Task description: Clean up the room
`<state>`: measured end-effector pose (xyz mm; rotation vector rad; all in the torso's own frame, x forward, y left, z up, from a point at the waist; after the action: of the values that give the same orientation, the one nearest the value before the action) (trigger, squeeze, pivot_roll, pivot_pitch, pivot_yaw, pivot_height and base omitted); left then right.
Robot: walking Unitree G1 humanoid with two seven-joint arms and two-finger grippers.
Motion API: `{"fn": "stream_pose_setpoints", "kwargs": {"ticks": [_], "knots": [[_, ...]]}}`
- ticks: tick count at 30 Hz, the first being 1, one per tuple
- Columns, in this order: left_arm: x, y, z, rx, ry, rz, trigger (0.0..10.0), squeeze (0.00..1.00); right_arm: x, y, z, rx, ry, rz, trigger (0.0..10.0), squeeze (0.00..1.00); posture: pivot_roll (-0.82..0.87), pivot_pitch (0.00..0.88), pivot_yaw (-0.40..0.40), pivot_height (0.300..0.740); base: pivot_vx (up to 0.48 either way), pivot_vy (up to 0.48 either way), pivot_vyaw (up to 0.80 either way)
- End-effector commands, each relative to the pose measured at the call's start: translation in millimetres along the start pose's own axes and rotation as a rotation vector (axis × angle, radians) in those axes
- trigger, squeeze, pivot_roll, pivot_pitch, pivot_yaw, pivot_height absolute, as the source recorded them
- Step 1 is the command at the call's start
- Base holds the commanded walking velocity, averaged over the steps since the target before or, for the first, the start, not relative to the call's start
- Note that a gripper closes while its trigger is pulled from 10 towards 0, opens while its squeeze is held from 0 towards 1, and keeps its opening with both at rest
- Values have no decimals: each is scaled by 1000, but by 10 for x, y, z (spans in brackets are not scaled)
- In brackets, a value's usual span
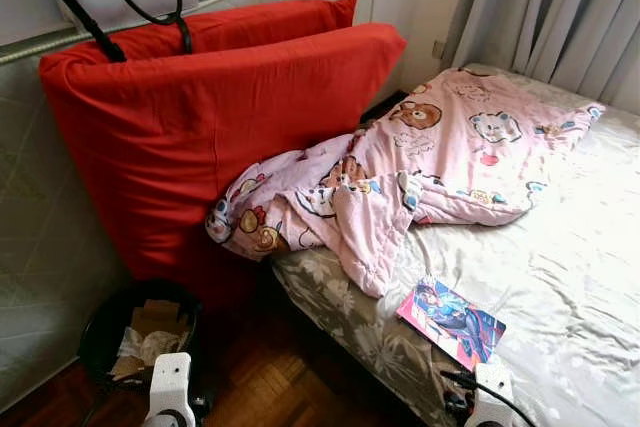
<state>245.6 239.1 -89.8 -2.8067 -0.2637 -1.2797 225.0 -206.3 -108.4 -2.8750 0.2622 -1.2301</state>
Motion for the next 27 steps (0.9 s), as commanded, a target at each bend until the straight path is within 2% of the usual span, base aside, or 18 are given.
{"fn": "stream_pose_setpoints", "kwargs": {"ticks": [1, 11, 12, 13, 14, 15, 17, 20, 27], "knots": [[48, -8, -13, 13, 56, -44, 10000, 0, 127, 4, -10, -6, 98, 56, 10000, 0, 19, 0, -48, 740, 0, 0, 0], [226, 18, -42, -10, 196, -114, 10000, 0, 344, 11, -55, -3, 261, 77, 10000, 0, 19, 0, -52, 740, 0, 0, 0], [509, 107, 11, -15, 271, -70, 10000, 0, 356, 9, -61, 1, 273, 85, 10000, 0, 20, 0, -51, 740, 0, 0, 0], [1052, 306, 65, -37, 409, -17, 10000, 0, 372, 6, -70, 7, 290, 97, 10000, 0, 21, 0, -51, 740, 0, 0, 0], [1311, 413, 63, -54, 476, -4, 10000, 0, 378, 4, -74, 10, 297, 97, 10000, 0, 20, 0, -51, 740, 0, 0, 0], [1489, 467, 45, -70, 526, -2, 10000, 0, 387, 0, -77, 13, 304, 96, 10000, 0, 19, 0, -50, 740, 0, 0, 0], [1661, 522, 11, -88, 584, 3, 10000, 0, 394, -5, -81, 18, 311, 94, 10000, 0, 18, 0, -48, 740, 0, 0, 0], [1731, 627, -45, -111, 649, 12, 10000, 0, 400, -15, -88, 28, 322, 99, 10000, 0, 21, 0, -46, 740, 0, 0, 0], [1657, 609, -58, -121, 651, -32, 10000, 0, 422, -34, -107, 44, 349, 89, 10000, 0, 19, 0, -40, 740, 0, 0, 0]]}}
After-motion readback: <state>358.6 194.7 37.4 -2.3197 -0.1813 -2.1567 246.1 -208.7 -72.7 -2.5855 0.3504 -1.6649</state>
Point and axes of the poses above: a point about 5 cm out from each wrist's last joint towards the gripper, its own z axis pointing out of the wrist towards the gripper, its own x axis along the axis of the wrist's last joint, y = z × x, the point moved 5 cm from there along z, pointing out of the wrist towards the gripper, and after that the axes turned 4 degrees about -z, right-handed, at the moved point
